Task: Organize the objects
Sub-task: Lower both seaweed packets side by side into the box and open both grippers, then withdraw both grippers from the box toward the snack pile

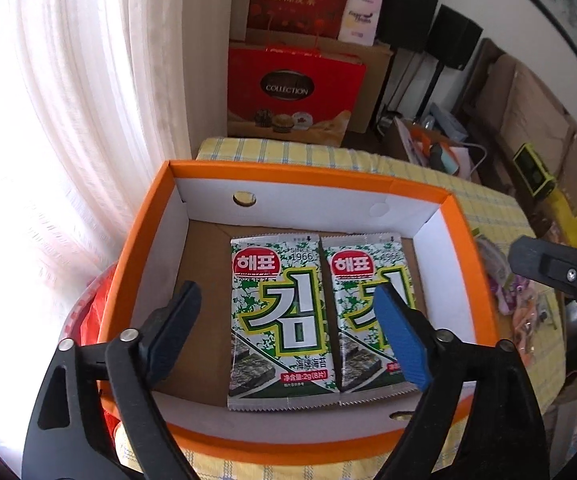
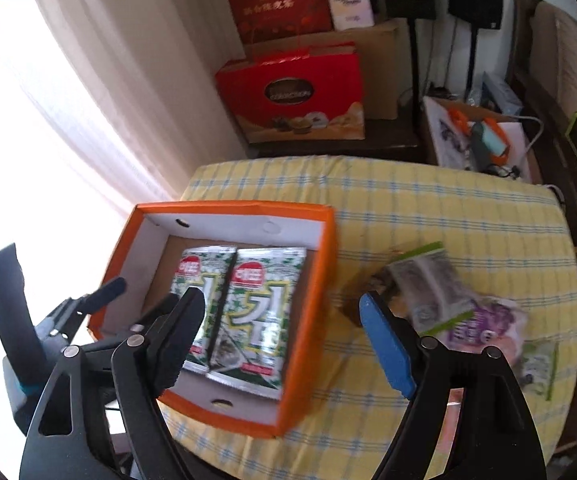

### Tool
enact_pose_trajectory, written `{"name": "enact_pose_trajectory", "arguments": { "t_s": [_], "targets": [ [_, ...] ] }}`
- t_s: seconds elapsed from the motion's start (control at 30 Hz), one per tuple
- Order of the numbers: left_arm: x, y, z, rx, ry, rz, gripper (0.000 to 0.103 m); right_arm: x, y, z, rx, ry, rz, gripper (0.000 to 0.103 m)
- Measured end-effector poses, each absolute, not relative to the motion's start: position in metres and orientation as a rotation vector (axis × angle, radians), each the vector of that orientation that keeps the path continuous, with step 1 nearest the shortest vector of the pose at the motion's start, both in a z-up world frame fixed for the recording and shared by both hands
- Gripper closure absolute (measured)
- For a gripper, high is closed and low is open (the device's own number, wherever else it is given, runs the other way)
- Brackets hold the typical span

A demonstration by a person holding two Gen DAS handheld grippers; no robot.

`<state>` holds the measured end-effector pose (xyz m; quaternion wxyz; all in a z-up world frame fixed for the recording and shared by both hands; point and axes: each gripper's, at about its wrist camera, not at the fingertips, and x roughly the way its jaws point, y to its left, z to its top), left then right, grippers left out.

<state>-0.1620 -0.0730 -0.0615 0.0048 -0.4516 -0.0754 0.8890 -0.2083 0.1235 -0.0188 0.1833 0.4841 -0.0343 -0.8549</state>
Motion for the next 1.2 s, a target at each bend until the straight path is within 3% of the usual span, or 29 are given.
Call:
{"name": "enact_pose_trajectory", "arguments": {
  "t_s": [0.4,0.5,0.7,0.97,1.2],
  "targets": [
    [-0.153,-0.048,-0.037,-1.351,-0.271,2.684,0.01,-0.181,0.188,-0.01,1.355,-0.096,-2.535,0.015],
    [-0.15,-0.038,-0.034,-1.331,-0.261,2.662,0.0,-0.173,0.205,-0.01,1.351,-0.078,-2.576,0.015],
    [-0.142,-0.014,-0.032,-1.314,-0.153,2.658,0.0,-0.157,0.23,-0.009,1.334,-0.02,-2.653,0.015],
    [-0.135,0.008,-0.035,-1.317,-0.124,2.621,0.0,-0.143,0.278,-0.014,1.354,-0.098,-2.717,0.015],
    [-0.119,0.022,-0.028,-1.243,-0.234,2.586,0.0,-0.129,0.305,-0.03,1.37,-0.115,-2.761,0.015]
  ]
}}
